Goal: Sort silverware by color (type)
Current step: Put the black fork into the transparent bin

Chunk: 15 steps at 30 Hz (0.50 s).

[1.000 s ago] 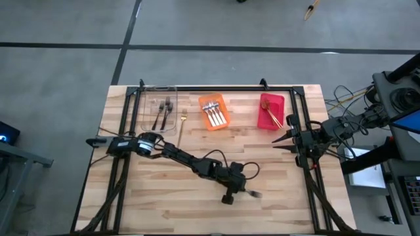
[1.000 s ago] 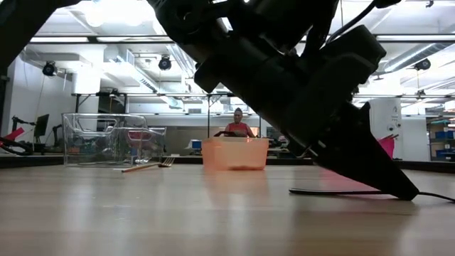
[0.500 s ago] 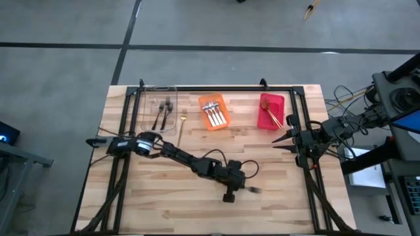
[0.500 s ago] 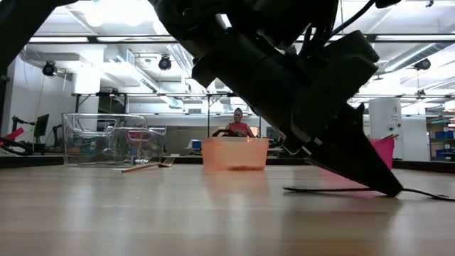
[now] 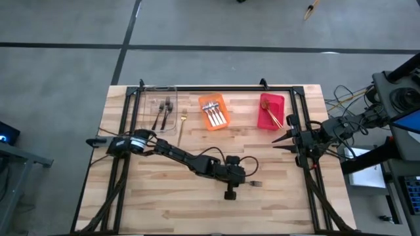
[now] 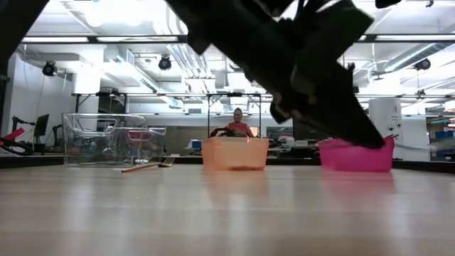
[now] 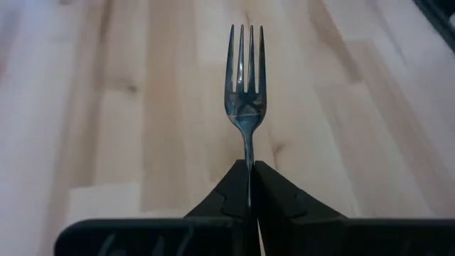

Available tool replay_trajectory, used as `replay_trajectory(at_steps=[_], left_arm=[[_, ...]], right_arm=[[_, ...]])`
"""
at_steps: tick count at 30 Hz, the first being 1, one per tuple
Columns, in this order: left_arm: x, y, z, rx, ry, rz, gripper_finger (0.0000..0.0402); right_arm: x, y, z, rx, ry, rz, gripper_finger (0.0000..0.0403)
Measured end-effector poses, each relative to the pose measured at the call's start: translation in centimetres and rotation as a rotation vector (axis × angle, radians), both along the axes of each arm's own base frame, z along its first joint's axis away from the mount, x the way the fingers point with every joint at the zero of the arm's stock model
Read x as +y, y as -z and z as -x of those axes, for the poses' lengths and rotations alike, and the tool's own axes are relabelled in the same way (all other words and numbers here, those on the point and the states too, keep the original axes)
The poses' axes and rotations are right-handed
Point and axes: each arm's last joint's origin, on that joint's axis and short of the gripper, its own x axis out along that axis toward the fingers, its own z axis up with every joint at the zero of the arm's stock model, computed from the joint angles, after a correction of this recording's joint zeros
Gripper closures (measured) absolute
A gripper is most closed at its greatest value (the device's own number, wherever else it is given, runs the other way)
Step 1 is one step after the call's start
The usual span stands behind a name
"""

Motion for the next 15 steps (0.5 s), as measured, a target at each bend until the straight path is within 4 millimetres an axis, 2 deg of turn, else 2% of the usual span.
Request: replay_trajectory(at_steps=[5, 9, 15], left_arm=[[0.2, -1.2, 0.6, 0.027, -0.046, -0.05, 0.0402], [0.5, -3.2, 1.3, 0.037, -0.082, -0.078, 0.0402], [1.2, -4.9, 2.8, 0.089, -0.143, -0.156, 0.0402]], right_arm=[[0.0, 0.0, 0.0, 0.0, 0.001, 0.0, 0.0337], [0.0, 0.0, 0.0, 0.0, 0.008, -0.001, 0.0337], [0.0, 0.0, 0.0, 0.001, 0.009, -0.002, 0.0337]])
